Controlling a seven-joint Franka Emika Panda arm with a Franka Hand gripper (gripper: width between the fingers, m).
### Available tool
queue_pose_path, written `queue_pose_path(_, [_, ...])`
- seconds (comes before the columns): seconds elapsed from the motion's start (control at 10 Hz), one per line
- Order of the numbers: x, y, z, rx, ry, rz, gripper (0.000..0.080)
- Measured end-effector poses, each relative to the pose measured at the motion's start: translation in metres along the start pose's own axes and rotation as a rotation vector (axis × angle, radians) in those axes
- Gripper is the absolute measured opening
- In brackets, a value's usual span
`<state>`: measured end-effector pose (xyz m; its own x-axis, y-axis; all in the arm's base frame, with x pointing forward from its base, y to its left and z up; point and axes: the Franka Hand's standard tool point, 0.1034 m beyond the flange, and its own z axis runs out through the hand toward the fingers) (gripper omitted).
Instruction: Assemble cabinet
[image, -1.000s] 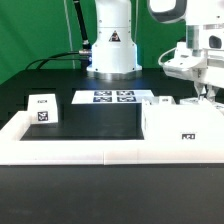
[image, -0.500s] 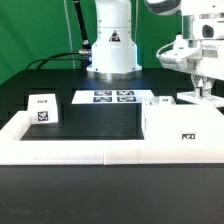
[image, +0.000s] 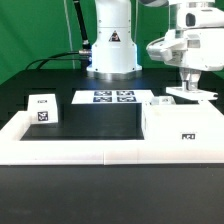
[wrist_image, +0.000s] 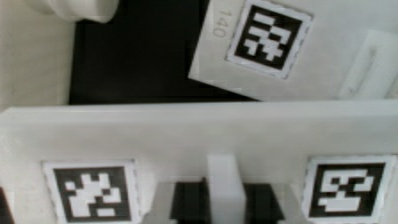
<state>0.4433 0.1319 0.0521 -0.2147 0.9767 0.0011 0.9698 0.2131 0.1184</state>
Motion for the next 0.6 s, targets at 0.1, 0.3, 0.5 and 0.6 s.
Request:
queue_pose_path(0.1, [-0.001, 0.000, 0.000, 0.000, 0.000, 0.001, 0.0070])
queue_pose_path(0.3, [-0.008, -0.001, 0.000, -0.018, 0.006, 0.071, 0.0070])
queue_pose_path(0.5, [-0.010, -0.009, -0.002, -0.048, 0.025, 0.211, 0.0070])
queue_pose_path(0.6, [-0.007, -0.009, -0.002, -0.056, 0.031, 0.237, 0.0070])
